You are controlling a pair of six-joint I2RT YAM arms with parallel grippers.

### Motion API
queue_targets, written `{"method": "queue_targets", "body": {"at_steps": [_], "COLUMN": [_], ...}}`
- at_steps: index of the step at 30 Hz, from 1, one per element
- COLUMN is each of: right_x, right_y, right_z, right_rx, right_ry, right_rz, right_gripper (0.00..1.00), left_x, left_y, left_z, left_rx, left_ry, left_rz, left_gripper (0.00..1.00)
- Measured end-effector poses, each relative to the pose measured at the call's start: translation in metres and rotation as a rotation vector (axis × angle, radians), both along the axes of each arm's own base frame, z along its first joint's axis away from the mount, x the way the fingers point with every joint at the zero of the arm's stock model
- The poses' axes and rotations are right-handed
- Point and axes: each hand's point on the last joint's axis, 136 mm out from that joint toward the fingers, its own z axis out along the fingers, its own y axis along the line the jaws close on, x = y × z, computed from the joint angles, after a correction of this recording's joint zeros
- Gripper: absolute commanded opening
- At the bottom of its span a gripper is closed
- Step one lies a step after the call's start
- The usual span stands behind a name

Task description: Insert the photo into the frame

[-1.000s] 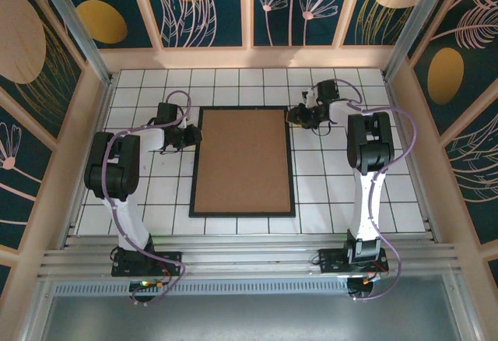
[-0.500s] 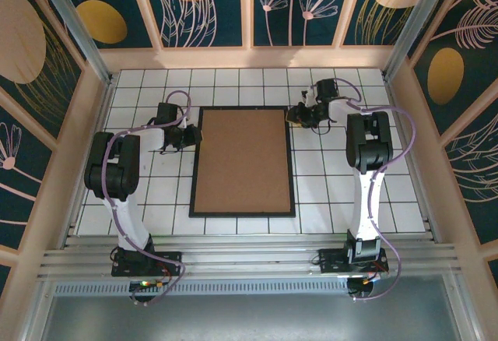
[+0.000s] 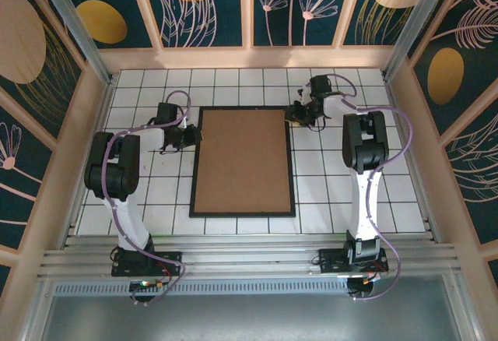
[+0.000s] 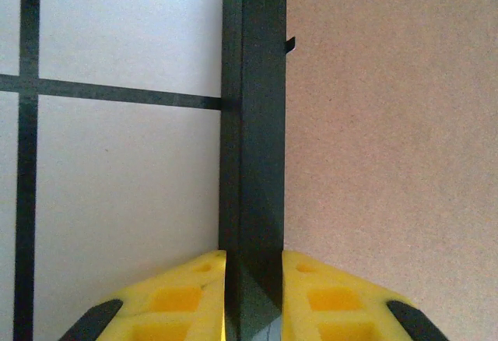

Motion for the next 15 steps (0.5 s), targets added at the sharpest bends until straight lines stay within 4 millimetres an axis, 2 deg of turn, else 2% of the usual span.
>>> {"method": "queue_targets", "body": {"at_steps": [15], "right_x": [0.0037], "right_y": [0.0047], "right_z": [0.0009], "right_rx": [-0.161], "right_ry": [-0.018], "right_rz": [-0.019], "right_gripper": [0.36], "left_x": [-0.0008], "left_y": [0.0001], "left_z": [-0.0003], "left_rx": [0.000], "left_ry": [0.006], "left_rz": [0.000], "left_gripper": [0.20]}}
